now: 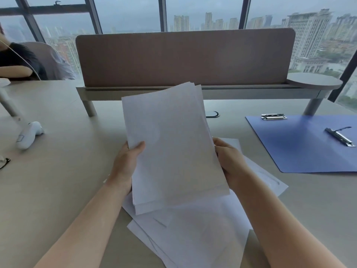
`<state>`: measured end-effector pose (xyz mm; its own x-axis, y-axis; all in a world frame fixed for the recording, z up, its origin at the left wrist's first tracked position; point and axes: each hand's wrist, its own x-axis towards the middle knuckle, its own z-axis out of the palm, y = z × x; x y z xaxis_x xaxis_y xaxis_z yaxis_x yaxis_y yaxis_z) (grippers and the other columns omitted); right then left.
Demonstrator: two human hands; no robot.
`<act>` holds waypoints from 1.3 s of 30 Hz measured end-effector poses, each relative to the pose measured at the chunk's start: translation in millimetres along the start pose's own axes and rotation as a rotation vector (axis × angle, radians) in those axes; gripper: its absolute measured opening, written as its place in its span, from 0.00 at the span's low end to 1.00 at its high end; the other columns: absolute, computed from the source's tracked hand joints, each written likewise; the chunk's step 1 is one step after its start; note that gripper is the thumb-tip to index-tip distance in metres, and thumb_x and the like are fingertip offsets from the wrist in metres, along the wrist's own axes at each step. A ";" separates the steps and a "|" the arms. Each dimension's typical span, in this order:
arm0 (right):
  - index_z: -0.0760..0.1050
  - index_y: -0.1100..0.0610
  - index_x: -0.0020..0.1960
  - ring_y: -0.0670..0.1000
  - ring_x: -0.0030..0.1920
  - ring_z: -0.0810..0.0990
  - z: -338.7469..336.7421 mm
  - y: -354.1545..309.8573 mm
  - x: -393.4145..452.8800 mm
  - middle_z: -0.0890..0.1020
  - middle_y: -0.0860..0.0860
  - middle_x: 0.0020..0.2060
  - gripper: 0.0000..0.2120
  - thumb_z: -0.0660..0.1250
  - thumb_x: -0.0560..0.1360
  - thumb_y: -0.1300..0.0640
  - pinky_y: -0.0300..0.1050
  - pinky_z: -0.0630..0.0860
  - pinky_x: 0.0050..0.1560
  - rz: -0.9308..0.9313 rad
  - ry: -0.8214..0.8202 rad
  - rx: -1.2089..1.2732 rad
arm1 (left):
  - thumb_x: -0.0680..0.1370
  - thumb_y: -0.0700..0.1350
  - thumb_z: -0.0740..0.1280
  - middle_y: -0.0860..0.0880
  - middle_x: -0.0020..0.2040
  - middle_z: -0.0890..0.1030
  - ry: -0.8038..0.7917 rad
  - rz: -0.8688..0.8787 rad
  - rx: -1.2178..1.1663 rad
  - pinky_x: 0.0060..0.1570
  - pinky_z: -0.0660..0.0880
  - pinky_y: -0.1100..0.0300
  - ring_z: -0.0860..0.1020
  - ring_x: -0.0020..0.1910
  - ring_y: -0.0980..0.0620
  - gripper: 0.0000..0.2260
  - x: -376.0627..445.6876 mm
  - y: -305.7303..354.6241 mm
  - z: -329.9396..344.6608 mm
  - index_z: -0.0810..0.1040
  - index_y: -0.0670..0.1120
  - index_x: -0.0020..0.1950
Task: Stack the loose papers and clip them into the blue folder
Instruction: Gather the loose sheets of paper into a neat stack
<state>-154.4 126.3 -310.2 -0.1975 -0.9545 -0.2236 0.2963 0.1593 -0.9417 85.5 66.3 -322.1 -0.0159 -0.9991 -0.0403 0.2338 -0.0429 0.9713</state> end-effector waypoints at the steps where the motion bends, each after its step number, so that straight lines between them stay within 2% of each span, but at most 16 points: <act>1: 0.84 0.55 0.54 0.55 0.36 0.85 0.5 -1.3 -1.9 0.87 0.58 0.47 0.19 0.58 0.77 0.70 0.46 0.80 0.34 0.006 -0.012 -0.018 | 0.76 0.41 0.68 0.42 0.56 0.84 0.000 0.022 0.036 0.53 0.78 0.43 0.83 0.51 0.40 0.14 0.2 -1.4 0.6 0.79 0.45 0.61; 3: 0.84 0.55 0.55 0.55 0.37 0.85 0.6 -3.8 -4.2 0.87 0.57 0.44 0.19 0.58 0.78 0.69 0.46 0.82 0.36 0.016 -0.024 -0.024 | 0.74 0.40 0.69 0.42 0.58 0.83 0.019 0.091 0.150 0.55 0.78 0.42 0.82 0.55 0.39 0.19 2.5 -4.4 -1.9 0.76 0.44 0.64; 7: 0.85 0.56 0.54 0.58 0.41 0.83 -3.3 -7.2 -1.7 0.87 0.57 0.45 0.10 0.65 0.80 0.59 0.46 0.78 0.39 0.072 0.033 0.031 | 0.75 0.36 0.70 0.46 0.61 0.80 0.060 0.105 0.263 0.54 0.77 0.51 0.80 0.58 0.44 0.26 10.0 -6.9 -8.6 0.69 0.46 0.71; 9: 0.82 0.58 0.58 0.60 0.47 0.81 -4.5 -7.9 2.8 0.86 0.59 0.49 0.11 0.65 0.80 0.56 0.49 0.76 0.44 0.102 0.103 0.074 | 0.74 0.36 0.70 0.38 0.58 0.80 0.060 -0.002 0.158 0.52 0.78 0.52 0.78 0.59 0.37 0.25 16.6 -4.8 -13.4 0.69 0.39 0.71; 11: 0.79 0.59 0.61 0.59 0.55 0.81 -5.4 -9.1 6.0 0.82 0.59 0.57 0.13 0.65 0.81 0.54 0.55 0.77 0.55 0.116 0.203 0.123 | 0.79 0.41 0.66 0.29 0.54 0.80 0.057 -0.153 0.126 0.53 0.78 0.49 0.81 0.49 0.38 0.23 16.8 -5.1 -22.1 0.67 0.31 0.71; 13: 0.77 0.60 0.64 0.57 0.61 0.78 -7.5 -11.8 6.5 0.79 0.59 0.61 0.16 0.66 0.80 0.53 0.58 0.76 0.62 0.121 0.288 0.165 | 0.81 0.47 0.62 0.38 0.34 0.83 0.026 -0.246 0.117 0.37 0.79 0.55 0.78 0.25 0.51 0.24 14.2 -6.7 -27.8 0.69 0.29 0.67; 15: 0.76 0.60 0.67 0.55 0.62 0.76 -8.4 -15.0 3.8 0.77 0.58 0.62 0.19 0.68 0.79 0.52 0.59 0.75 0.62 0.122 0.362 0.195 | 0.82 0.47 0.61 0.52 0.23 0.77 0.002 -0.273 0.049 0.25 0.72 0.67 0.73 0.19 0.58 0.14 15.5 -9.2 -30.6 0.78 0.36 0.52; 17: 0.74 0.58 0.69 0.55 0.63 0.75 -7.2 -16.7 0.3 0.75 0.57 0.65 0.21 0.69 0.78 0.52 0.62 0.75 0.59 0.132 0.403 0.238 | 0.81 0.50 0.62 0.54 0.23 0.74 -0.005 -0.285 0.014 0.24 0.69 0.68 0.72 0.20 0.58 0.12 15.4 -10.7 -30.8 0.74 0.47 0.40; 19: 0.73 0.57 0.70 0.57 0.65 0.73 -2.6 -15.5 -4.1 0.72 0.56 0.69 0.22 0.68 0.78 0.52 0.67 0.74 0.58 0.152 0.404 0.304 | 0.79 0.54 0.62 0.54 0.25 0.73 -0.030 -0.289 0.058 0.24 0.67 0.68 0.70 0.22 0.57 0.13 12.1 -11.5 -32.1 0.71 0.50 0.37; 23: 0.71 0.57 0.71 0.59 0.64 0.72 6.8 -11.2 -8.5 0.69 0.56 0.70 0.23 0.68 0.78 0.51 0.73 0.72 0.58 0.201 0.371 0.415 | 0.76 0.58 0.63 0.55 0.27 0.74 -0.056 -0.281 0.102 0.27 0.67 0.66 0.70 0.25 0.57 0.13 11.6 -12.6 -35.0 0.72 0.51 0.37; 26: 0.67 0.57 0.73 0.61 0.67 0.72 10.6 -8.2 -8.2 0.67 0.60 0.71 0.26 0.69 0.78 0.52 0.74 0.73 0.57 0.233 0.351 0.492 | 0.79 0.50 0.66 0.52 0.27 0.79 0.027 -0.312 -0.073 0.33 0.72 0.63 0.76 0.23 0.56 0.11 14.3 -13.3 -28.6 0.77 0.46 0.39; 29: 0.69 0.57 0.70 0.60 0.63 0.75 15.5 -4.8 -10.5 0.70 0.58 0.65 0.25 0.71 0.76 0.53 0.67 0.79 0.48 0.232 0.349 0.490 | 0.79 0.46 0.67 0.47 0.34 0.85 0.037 -0.331 -0.123 0.39 0.74 0.56 0.83 0.28 0.53 0.09 13.4 -13.1 -22.4 0.80 0.41 0.48; 33: 0.73 0.61 0.63 0.57 0.54 0.81 24.3 6.8 -8.3 0.78 0.56 0.50 0.18 0.72 0.75 0.60 0.58 0.83 0.49 0.164 0.326 0.337 | 0.78 0.49 0.67 0.46 0.40 0.83 0.032 -0.331 -0.058 0.36 0.74 0.58 0.82 0.31 0.51 0.15 9.2 -11.8 -18.4 0.78 0.42 0.61; 35: 0.78 0.65 0.58 0.58 0.43 0.86 30.5 15.0 -9.9 0.85 0.57 0.43 0.12 0.71 0.75 0.64 0.58 0.84 0.47 0.116 0.235 0.139 | 0.78 0.48 0.67 0.45 0.44 0.82 0.045 -0.317 -0.046 0.35 0.75 0.57 0.81 0.35 0.49 0.18 9.0 -10.8 -15.2 0.76 0.41 0.66; 37: 0.81 0.58 0.43 0.57 0.37 0.86 36.7 24.3 -12.6 0.86 0.55 0.37 0.05 0.68 0.74 0.65 0.56 0.85 0.42 0.064 0.166 -0.197 | 0.79 0.44 0.65 0.45 0.47 0.82 0.028 -0.264 -0.030 0.31 0.77 0.60 0.82 0.36 0.49 0.17 9.0 -9.9 -10.2 0.75 0.42 0.67; 39: 0.71 0.53 0.33 0.52 0.30 0.79 35.8 26.6 -11.0 0.79 0.50 0.30 0.13 0.64 0.75 0.65 0.47 0.81 0.32 0.007 0.155 -0.399 | 0.80 0.40 0.63 0.47 0.46 0.83 -0.004 -0.210 -0.037 0.30 0.79 0.63 0.84 0.34 0.52 0.12 8.4 -7.3 -5.0 0.76 0.42 0.63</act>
<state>-110.9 132.0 -323.8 -0.3439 -0.9086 -0.2371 -0.0803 0.2800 -0.9566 88.5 58.2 -330.7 -0.0718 -0.9681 -0.2399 0.2601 -0.2504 0.9325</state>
